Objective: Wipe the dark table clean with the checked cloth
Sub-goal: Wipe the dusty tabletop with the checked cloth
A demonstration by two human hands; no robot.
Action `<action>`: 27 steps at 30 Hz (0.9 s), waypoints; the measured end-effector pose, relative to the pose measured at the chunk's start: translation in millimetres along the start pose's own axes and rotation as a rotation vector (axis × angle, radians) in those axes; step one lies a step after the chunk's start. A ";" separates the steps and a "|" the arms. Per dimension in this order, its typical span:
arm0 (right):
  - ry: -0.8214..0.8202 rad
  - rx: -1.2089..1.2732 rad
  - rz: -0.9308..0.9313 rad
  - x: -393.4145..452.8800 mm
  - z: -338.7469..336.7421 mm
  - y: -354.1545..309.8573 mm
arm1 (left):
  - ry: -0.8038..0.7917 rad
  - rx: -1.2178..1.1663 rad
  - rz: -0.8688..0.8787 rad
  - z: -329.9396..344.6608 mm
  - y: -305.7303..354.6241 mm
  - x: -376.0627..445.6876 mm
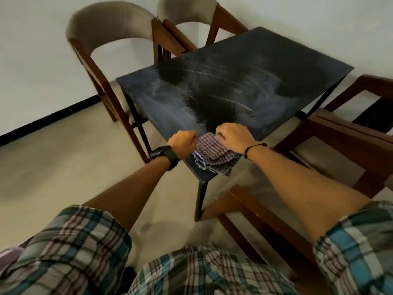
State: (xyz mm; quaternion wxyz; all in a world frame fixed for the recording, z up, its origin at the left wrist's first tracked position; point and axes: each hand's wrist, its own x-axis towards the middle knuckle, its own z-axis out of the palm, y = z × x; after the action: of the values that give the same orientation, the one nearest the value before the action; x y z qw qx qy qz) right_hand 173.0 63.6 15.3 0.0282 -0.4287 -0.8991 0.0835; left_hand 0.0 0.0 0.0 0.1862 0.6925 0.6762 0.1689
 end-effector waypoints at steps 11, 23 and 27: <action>-0.036 0.211 0.263 -7.8 71.8 -6.7 | 0.048 -0.509 -0.390 50.0 3.7 -42.2; 0.135 2.057 0.692 -28.5 -11.4 -11.4 | -0.210 -0.746 -0.110 22.3 57.6 -17.8; 0.161 1.869 0.538 -25.9 -30.1 -13.5 | 0.043 -0.696 -0.137 24.2 69.3 -6.7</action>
State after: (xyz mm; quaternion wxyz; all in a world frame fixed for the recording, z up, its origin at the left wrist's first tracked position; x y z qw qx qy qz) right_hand 182.7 38.9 47.8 0.3983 -0.4290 -0.3381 0.7369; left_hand 72.1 -8.5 12.6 0.4076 0.5369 0.6266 0.3911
